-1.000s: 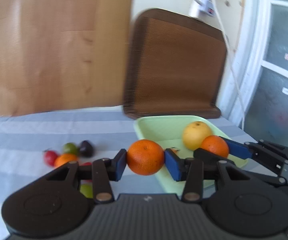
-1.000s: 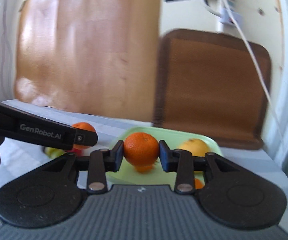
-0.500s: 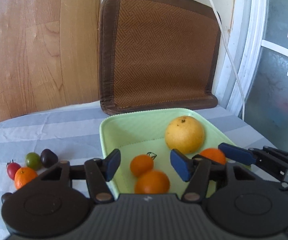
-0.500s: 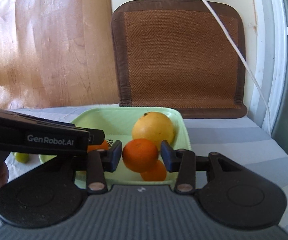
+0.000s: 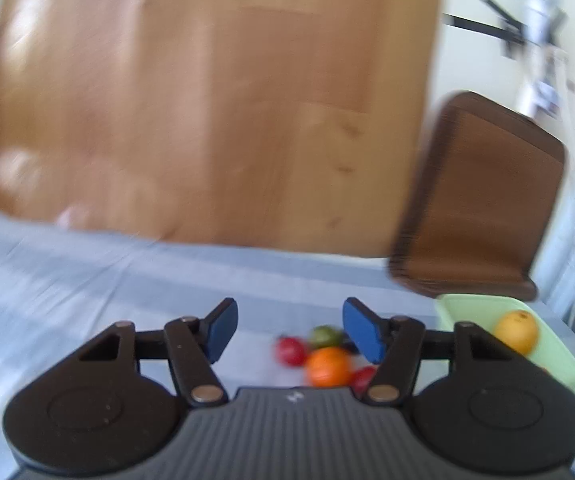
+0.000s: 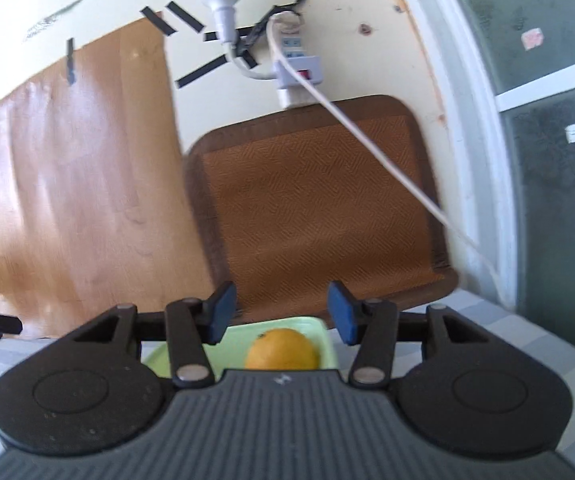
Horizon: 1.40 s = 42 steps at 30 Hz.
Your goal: Organize fruits
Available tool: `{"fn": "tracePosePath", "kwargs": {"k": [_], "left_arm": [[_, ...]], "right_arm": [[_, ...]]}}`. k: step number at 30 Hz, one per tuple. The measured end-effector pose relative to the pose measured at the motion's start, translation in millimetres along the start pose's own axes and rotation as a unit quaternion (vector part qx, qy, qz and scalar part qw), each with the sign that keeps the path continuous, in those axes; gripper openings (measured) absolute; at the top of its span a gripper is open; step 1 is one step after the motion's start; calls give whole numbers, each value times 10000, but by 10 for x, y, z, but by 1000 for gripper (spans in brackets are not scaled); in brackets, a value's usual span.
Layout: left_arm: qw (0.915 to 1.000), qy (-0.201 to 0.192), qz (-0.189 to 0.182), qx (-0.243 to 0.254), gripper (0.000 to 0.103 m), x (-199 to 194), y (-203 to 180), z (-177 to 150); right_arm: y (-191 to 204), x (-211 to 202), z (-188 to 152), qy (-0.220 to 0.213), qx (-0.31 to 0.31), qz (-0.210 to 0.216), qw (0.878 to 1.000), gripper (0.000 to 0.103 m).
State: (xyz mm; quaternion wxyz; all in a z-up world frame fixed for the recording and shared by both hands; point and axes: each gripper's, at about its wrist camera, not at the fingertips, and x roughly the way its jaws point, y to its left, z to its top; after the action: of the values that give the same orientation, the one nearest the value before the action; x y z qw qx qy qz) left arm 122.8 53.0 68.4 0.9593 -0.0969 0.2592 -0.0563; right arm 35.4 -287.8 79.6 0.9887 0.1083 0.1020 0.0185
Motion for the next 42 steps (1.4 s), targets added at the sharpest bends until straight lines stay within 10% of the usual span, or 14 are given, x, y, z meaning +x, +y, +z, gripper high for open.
{"fn": "tracePosePath", "kwargs": {"k": [4, 8, 14, 21, 29, 42], "left_arm": [[9987, 254, -95, -430, 58, 29, 416, -128], [9982, 415, -406, 139, 58, 104, 305, -299], [9921, 581, -596, 940, 55, 301, 45, -417], [9941, 607, -886, 118, 49, 385, 379, -443], [9907, 445, -1137, 598, 49, 320, 256, -477], [9853, 865, -1223, 825, 39, 564, 135, -429]], "right_arm": [[493, 46, 45, 477, -299, 1024, 9932, 53], [971, 410, 65, 1312, -574, 1560, 9773, 53], [1450, 1152, 62, 2331, -761, 1766, 9532, 48], [1998, 1606, -323, 3175, -1784, 2048, 9085, 47], [2292, 1966, -594, 3896, -2885, 2047, 8503, 41], [1544, 1222, 134, 2484, -1057, 2033, 9412, 29]]}}
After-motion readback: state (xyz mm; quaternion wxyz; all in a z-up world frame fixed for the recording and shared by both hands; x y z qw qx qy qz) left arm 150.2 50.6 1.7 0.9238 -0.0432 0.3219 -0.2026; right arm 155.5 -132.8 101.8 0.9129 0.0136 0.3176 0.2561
